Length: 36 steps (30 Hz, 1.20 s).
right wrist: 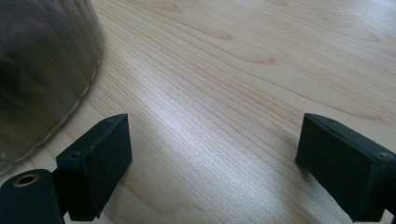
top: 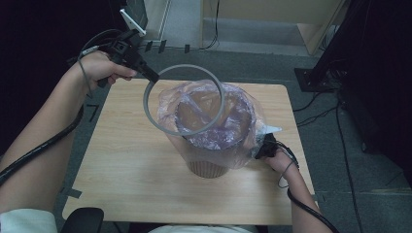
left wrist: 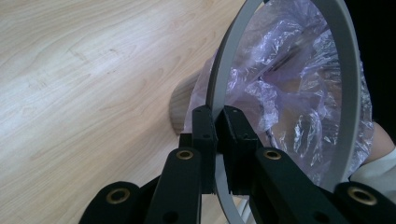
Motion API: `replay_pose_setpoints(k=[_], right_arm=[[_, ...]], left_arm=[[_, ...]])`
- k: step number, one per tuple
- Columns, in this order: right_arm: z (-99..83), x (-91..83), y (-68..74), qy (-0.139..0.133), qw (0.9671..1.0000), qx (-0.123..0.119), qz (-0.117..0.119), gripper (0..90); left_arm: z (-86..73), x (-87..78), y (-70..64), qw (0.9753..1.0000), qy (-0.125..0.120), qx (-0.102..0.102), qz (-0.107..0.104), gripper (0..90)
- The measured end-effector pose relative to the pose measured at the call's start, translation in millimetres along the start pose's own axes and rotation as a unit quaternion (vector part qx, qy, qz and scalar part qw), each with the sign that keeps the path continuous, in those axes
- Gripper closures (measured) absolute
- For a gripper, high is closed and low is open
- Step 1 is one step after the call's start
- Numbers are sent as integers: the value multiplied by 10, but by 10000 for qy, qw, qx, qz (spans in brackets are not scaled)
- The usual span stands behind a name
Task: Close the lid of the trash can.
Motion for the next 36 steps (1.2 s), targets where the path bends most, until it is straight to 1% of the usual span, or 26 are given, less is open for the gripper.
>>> replay_pose_setpoints(k=[4,6,15,18,29,36], right_arm=[[0,0,0,-1,10000,0,-1,104],[0,0,0,0,10000,0,-1,104],[0,0,0,0,10000,0,1,104],[0,0,0,0,10000,0,-1,104],[0,0,0,1,10000,1,0,104],[0,0,0,0,10000,2,0,104]], left_arm=[[30,37,0,10000,-53,-24,-27,844],[54,58,-10,10000,-38,14,-27,844],[107,124,-50,10000,-44,42,-66,844],[121,156,-61,9999,-20,64,-101,844],[185,236,-109,9999,4,98,-105,844],[234,337,-154,9997,58,164,-154,843]])
Point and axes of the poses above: each handheld gripper's, and its own axes: x roughly forward along the jaws, z roughly out of its top, y roughly to its left, the point moved 2 cm from there along x, roughly forward along the jaws, and after that the axes turned 6 degrees about x, right-handed, at the moved point
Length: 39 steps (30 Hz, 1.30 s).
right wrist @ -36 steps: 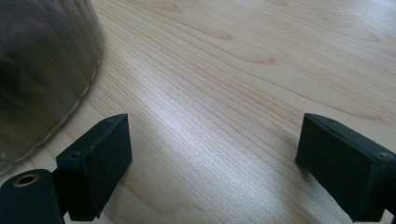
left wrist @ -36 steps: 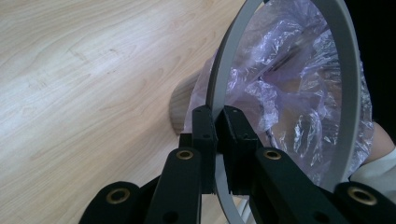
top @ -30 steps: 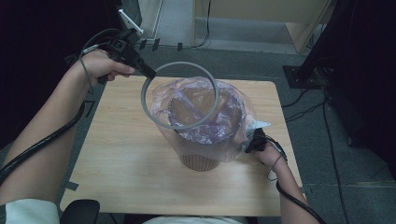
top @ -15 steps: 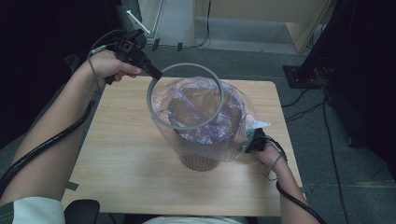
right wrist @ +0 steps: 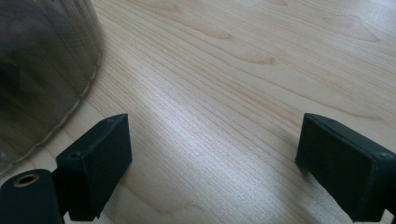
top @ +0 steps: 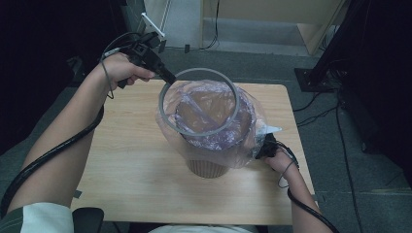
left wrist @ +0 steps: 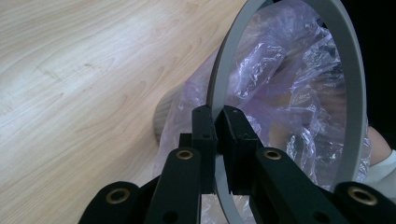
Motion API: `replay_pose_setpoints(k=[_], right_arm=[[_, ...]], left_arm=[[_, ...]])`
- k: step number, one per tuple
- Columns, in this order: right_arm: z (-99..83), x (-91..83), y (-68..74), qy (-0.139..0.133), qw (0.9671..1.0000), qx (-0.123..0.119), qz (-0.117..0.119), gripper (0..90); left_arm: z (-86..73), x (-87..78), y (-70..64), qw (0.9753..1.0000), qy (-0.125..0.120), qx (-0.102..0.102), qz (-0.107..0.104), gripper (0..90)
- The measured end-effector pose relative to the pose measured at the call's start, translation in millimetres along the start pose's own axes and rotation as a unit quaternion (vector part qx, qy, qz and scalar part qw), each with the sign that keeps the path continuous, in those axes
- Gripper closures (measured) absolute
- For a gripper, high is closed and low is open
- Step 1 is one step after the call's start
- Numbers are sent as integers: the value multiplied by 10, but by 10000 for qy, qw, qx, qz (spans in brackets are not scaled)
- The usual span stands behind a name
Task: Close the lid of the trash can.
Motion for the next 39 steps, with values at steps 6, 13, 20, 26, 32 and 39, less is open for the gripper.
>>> replay_pose_setpoints(k=[6,13,20,26,32,39], right_arm=[[1,1,-3,-10,10000,-17,-3,104],[0,0,0,0,10000,0,0,104],[0,0,0,-1,10000,1,0,104],[0,0,0,0,10000,3,-4,104],[0,-1,0,2,10000,1,1,104],[1,0,-3,-7,10000,-15,-2,104]], left_arm=[[21,72,-28,10000,51,48,-45,841],[37,140,-69,9999,63,135,-48,841],[72,188,-109,9997,79,217,-63,840],[116,274,-147,9995,108,287,-101,840],[144,332,-180,9992,117,352,-154,840],[160,392,-214,9988,111,453,-173,839]])
Point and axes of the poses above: each handheld gripper's, and its own axes: x roughly forward along the jaws, z roughly out of its top, y roughly to its left, the point moved 2 cm from there along x, roughly forward along the jaws, and after that the axes turned 6 degrees about x, right-handed, at the moved point
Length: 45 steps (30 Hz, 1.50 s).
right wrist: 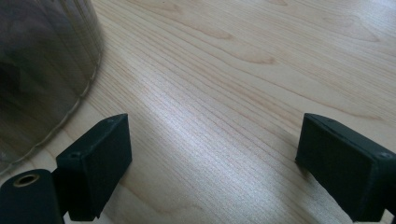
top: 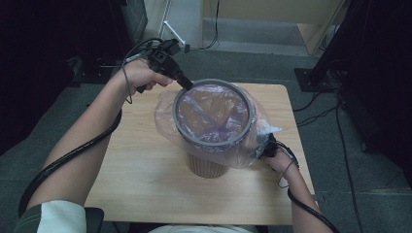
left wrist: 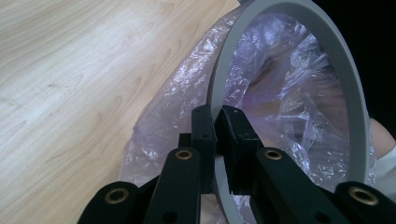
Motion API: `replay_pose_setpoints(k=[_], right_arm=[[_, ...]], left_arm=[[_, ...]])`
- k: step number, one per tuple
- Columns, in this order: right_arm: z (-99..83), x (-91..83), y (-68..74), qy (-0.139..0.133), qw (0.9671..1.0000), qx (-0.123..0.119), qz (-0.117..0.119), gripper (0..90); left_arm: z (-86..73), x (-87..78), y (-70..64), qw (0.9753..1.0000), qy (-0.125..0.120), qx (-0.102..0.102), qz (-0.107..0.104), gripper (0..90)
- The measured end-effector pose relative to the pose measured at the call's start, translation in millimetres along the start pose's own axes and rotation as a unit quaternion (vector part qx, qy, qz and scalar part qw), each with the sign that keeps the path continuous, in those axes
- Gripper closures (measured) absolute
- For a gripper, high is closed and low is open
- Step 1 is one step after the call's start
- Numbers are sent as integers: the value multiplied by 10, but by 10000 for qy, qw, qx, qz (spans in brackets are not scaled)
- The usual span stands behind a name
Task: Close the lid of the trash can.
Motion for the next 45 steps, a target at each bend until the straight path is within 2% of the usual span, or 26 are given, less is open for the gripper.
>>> replay_pose_setpoints(k=[9,12,16,20,21,27,34,45], right_arm=[[0,0,0,-1,10000,0,1,104],[0,1,0,-5,10000,0,0,104],[0,1,1,-5,10000,3,3,104],[0,1,0,-4,10000,1,0,104],[0,1,0,-4,10000,1,0,104],[-1,0,3,5,10000,17,1,104],[0,1,0,-4,10000,0,-1,104],[0,1,1,-2,10000,2,2,104]], left_arm=[[1,44,-7,10000,-16,43,-28,834],[4,58,-31,9999,-3,148,9,832],[7,59,-38,9998,-61,191,29,826],[12,47,-38,9997,-67,220,29,781],[15,35,-43,9996,-58,268,86,751],[4,-43,-47,9995,-150,272,85,747],[-38,-141,-4,9991,-316,235,128,779],[-45,-56,-9,9994,-238,241,-38,844]])
Point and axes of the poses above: each handheld gripper's, and its own axes: x roughly forward along the jaws, z roughly out of its top, y roughly to its left, the point moved 2 cm from there along x, roughly forward along the jaws, and after that the axes turned 6 degrees about x, right-handed, at the moved point
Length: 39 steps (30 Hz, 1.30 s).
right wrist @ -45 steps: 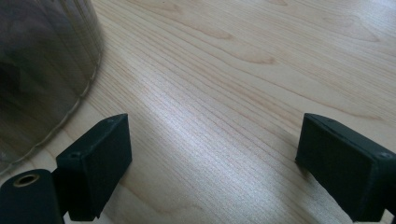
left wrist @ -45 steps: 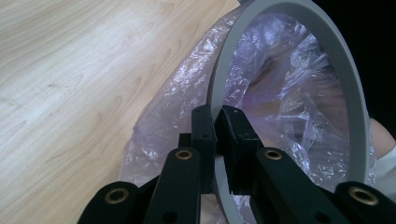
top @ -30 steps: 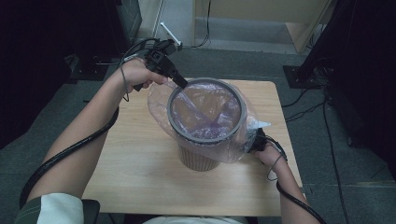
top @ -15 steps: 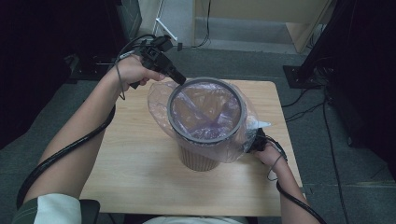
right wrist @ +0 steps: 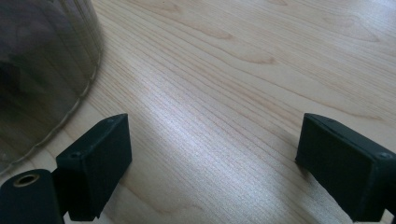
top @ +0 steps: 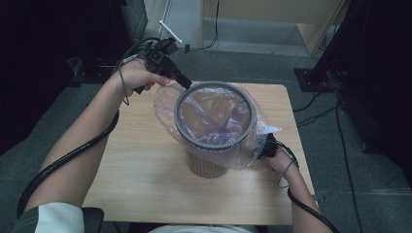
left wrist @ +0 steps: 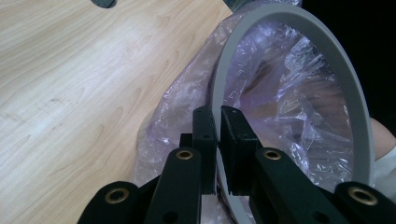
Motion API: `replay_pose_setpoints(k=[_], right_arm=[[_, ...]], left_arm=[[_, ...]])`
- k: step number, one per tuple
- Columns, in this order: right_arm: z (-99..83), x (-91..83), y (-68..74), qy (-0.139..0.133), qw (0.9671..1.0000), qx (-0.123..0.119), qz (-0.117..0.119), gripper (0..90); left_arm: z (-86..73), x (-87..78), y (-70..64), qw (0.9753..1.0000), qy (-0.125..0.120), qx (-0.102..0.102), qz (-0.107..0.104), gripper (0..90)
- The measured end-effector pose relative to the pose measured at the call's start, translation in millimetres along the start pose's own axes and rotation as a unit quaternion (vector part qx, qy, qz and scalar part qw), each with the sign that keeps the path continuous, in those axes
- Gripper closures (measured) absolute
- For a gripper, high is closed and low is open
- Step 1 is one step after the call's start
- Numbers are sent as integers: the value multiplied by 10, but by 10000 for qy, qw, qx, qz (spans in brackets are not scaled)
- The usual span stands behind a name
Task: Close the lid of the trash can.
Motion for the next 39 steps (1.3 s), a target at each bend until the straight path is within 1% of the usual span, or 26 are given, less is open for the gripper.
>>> replay_pose_setpoints(k=[4,11,13,15,18,19,21,24,25,26,28,30,34,35,36,37,38,39], right_arm=[[0,0,0,0,10000,-3,1,104],[0,0,0,0,10000,-2,1,104],[0,0,0,0,10000,-3,1,104],[0,0,0,0,10000,-1,1,104],[0,0,0,0,10000,-3,1,104],[0,0,0,0,10000,-3,1,104],[0,0,-1,0,10000,-4,0,104],[0,0,-1,-1,10000,-5,-1,104],[-1,-1,2,8,10000,12,0,104],[-1,-1,2,9,10000,12,0,104],[-1,-1,2,9,10000,13,1,104],[-1,-1,2,8,10000,11,0,104],[-1,-1,2,8,10000,9,-1,104],[-1,-1,2,8,10000,10,-2,104],[-1,-1,2,8,10000,10,-2,104],[-1,-1,2,10,10000,6,-1,104],[-1,-1,2,10,10000,6,-1,104],[-1,-1,2,6,10000,7,-1,104]], left_arm=[[-2,34,-8,10000,59,32,3,848],[-17,56,-2,10000,76,4,-3,847],[-15,54,-3,10000,78,23,15,845],[-9,47,-5,10000,54,41,28,820],[2,11,-6,9999,-38,60,79,803],[5,-28,-5,9998,-118,70,136,785],[5,-45,-2,9998,-133,80,148,774],[-9,-89,-8,9997,-158,110,140,734],[-16,-104,-9,9996,-170,127,193,734],[-26,-120,-10,9995,-170,132,239,702],[-52,-163,-4,9990,-229,193,344,688],[-84,-209,11,9986,-294,232,385,674],[-144,-297,67,9981,-383,155,453,664],[-159,-323,78,9979,-436,141,457,644],[-173,-350,90,9977,-478,133,465,644],[-199,-399,106,9971,-570,120,499,625],[-199,-399,106,9971,-570,120,499,615],[-217,-432,120,9967,-608,100,530,615]])
Point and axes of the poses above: each handheld gripper's, and its own axes: x roughly forward along the jaws, z roughly out of its top, y roughly to its left, the point moved 2 cm from there along x, roughly forward along the jaws, and after that the axes turned 6 degrees about x, right-handed, at the moved point
